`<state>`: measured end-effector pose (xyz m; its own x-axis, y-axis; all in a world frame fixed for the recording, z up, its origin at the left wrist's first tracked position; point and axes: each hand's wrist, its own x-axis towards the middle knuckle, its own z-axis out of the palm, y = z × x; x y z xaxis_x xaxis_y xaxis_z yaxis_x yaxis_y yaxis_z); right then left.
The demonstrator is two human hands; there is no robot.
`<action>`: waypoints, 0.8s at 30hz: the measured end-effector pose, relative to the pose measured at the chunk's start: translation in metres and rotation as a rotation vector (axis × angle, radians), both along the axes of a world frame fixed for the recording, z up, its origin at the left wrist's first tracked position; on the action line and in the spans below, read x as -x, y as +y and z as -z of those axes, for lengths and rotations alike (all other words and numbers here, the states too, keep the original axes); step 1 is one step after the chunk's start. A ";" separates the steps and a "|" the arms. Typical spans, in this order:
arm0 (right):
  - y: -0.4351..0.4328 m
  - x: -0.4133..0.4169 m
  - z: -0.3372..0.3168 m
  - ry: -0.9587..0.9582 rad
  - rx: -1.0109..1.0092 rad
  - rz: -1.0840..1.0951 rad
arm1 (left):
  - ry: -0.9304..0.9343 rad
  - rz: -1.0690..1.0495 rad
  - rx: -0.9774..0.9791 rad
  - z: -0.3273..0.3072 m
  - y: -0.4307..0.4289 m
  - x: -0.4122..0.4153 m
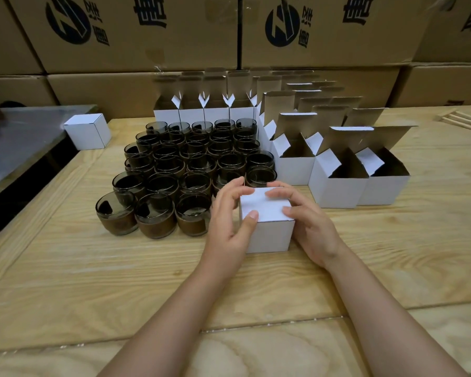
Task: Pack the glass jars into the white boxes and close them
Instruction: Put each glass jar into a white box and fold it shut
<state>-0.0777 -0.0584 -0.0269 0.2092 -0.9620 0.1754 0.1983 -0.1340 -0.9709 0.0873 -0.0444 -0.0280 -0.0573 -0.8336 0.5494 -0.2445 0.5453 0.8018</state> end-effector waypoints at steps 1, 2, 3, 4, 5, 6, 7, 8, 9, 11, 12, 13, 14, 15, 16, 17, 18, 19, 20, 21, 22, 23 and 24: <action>0.000 0.001 0.000 -0.024 -0.005 -0.005 | -0.142 -0.081 0.164 0.001 0.002 0.002; 0.000 0.003 -0.001 -0.036 0.009 -0.005 | -0.283 -0.152 0.326 0.003 0.005 0.005; 0.000 0.003 -0.001 -0.037 0.034 0.001 | -0.405 -0.210 0.460 0.005 0.008 0.010; 0.000 0.003 -0.002 -0.042 0.052 0.008 | -0.514 -0.255 0.548 0.004 0.012 0.014; 0.000 0.002 -0.003 -0.059 0.051 0.014 | -0.612 -0.295 0.594 0.002 0.016 0.018; 0.000 0.002 -0.004 -0.091 0.028 0.025 | -0.701 -0.332 0.609 0.000 0.019 0.021; -0.001 0.003 -0.004 -0.130 -0.004 0.043 | -0.769 -0.363 0.613 -0.002 0.021 0.022; -0.001 0.005 -0.004 -0.159 -0.026 0.067 | -0.811 -0.387 0.618 -0.004 0.022 0.021; -0.001 0.006 -0.004 -0.164 -0.035 0.094 | -0.836 -0.404 0.627 -0.006 0.024 0.018; -0.002 0.006 -0.003 -0.127 -0.033 0.121 | -0.844 -0.422 0.677 -0.009 0.029 0.006; -0.002 0.004 -0.002 -0.105 -0.038 0.123 | -0.838 -0.418 0.717 -0.009 0.033 -0.003; -0.003 0.003 -0.001 -0.085 -0.045 0.123 | -0.832 -0.403 0.755 -0.008 0.038 -0.013; -0.003 0.001 0.000 -0.065 -0.048 0.125 | -0.826 -0.382 0.789 -0.007 0.044 -0.026; -0.004 0.001 0.000 -0.048 -0.047 0.128 | -0.823 -0.365 0.817 -0.005 0.049 -0.041; -0.004 0.000 0.001 -0.040 -0.045 0.131 | -0.828 -0.359 0.837 -0.003 0.055 -0.058; -0.004 0.001 0.001 -0.041 -0.044 0.135 | -0.844 -0.365 0.852 -0.002 0.060 -0.077; -0.005 0.001 0.002 -0.043 -0.042 0.137 | -0.867 -0.380 0.859 0.000 0.065 -0.097; -0.005 0.002 0.003 -0.041 -0.041 0.139 | -0.894 -0.406 0.858 0.001 0.070 -0.118; -0.005 0.002 0.003 -0.033 -0.039 0.138 | -0.924 -0.446 0.851 0.002 0.073 -0.138; -0.006 0.001 0.004 -0.022 -0.035 0.136 | -0.951 -0.495 0.830 0.004 0.076 -0.158; -0.006 0.001 0.004 -0.013 -0.030 0.133 | -0.968 -0.548 0.791 0.007 0.078 -0.176; -0.006 0.000 0.005 -0.008 -0.025 0.132 | -0.972 -0.594 0.728 0.010 0.078 -0.195; -0.006 0.000 0.005 -0.006 -0.021 0.133 | -0.967 -0.635 0.633 0.013 0.076 -0.213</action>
